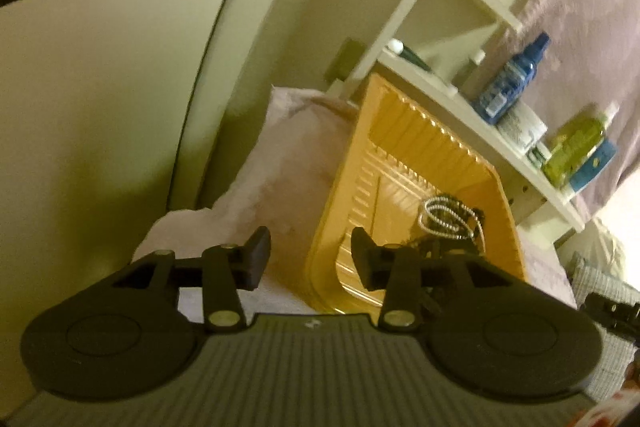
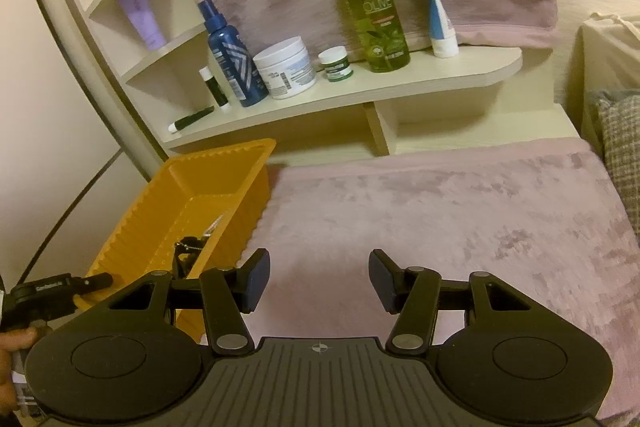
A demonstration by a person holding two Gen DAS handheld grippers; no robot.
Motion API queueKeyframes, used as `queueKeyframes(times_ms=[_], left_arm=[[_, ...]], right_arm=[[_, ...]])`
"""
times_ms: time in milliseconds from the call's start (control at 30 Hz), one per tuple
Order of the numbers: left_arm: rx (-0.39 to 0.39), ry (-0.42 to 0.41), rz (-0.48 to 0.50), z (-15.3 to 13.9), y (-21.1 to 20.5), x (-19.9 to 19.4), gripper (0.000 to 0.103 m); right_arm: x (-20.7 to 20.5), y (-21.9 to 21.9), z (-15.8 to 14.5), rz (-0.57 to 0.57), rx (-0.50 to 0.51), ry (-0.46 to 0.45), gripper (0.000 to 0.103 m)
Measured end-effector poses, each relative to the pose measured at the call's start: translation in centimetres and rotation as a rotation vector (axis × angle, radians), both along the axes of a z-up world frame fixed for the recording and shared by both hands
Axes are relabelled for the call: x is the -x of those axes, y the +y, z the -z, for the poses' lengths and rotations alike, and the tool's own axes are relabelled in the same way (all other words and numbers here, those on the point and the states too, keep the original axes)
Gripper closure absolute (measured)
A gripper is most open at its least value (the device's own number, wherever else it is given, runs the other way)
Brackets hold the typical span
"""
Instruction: Organize jewelry
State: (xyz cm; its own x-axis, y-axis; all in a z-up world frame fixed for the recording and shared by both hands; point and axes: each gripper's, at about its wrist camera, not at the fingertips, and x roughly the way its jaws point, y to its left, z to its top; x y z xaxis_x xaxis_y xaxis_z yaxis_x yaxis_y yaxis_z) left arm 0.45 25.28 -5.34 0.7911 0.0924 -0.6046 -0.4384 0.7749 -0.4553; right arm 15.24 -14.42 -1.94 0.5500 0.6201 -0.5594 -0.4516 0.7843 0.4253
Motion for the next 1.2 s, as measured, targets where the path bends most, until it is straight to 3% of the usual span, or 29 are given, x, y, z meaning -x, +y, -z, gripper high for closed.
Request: queueKeyframes(times_ms=[100, 167, 200, 233, 267, 333, 367, 600, 800, 933, 1033, 1200], left_arm=[[-0.057, -0.037, -0.025, -1.2, -0.1, 1.5, 0.052], [-0.123, -0.052, -0.037, -2.4, -0.7, 2.5, 0.034], [-0.159, -0.062, -0.037, -3.2, -1.3, 3.1, 0.031], [-0.186, -0.071, -0.030, -4.0, -1.8, 3.5, 0.023], [-0.208, -0.078, -0.020, -4.5, -2.3, 3.7, 0.013], [-0.252, -0.087, 0.010, -5.6, -3.7, 4.0, 0.004], [-0.275, -0.090, 0.035, -6.1, -4.5, 4.0, 0.002], [-0.370, -0.054, 0.230, -8.0, -11.2, 3.8, 0.001], [-0.360, 0.057, 0.364, -6.2, -16.5, 3.1, 0.001], [-0.359, 0.143, 0.379, -4.7, -18.5, 2.9, 0.001], [-0.335, 0.169, 0.403, -4.3, -19.6, 2.8, 0.001], [-0.373, 0.195, 0.390, -4.3, -21.2, 2.8, 0.001]], right_arm=[[0.4, -0.6, -0.1, 0.017, -0.011, 0.004, 0.048], [1.0, -1.1, -0.3, 0.044, -0.016, 0.010, 0.048], [1.3, -1.3, -0.4, 0.055, -0.015, 0.013, 0.048], [1.6, -1.5, -0.5, 0.071, -0.010, 0.017, 0.044], [2.1, -1.7, -0.6, 0.089, -0.002, 0.019, 0.033], [2.9, -2.2, -0.8, 0.119, 0.005, 0.014, 0.020], [3.4, -2.5, -1.0, 0.131, 0.008, 0.010, 0.019], [6.6, -3.6, -2.1, 0.190, 0.082, 0.014, 0.016], [9.4, -3.8, -2.5, 0.204, 0.166, 0.019, 0.016], [11.0, -3.8, -2.2, 0.196, 0.209, 0.022, 0.016], [12.1, -3.8, -2.0, 0.200, 0.238, 0.022, 0.016], [14.1, -3.6, -2.1, 0.197, 0.248, 0.014, 0.016]])
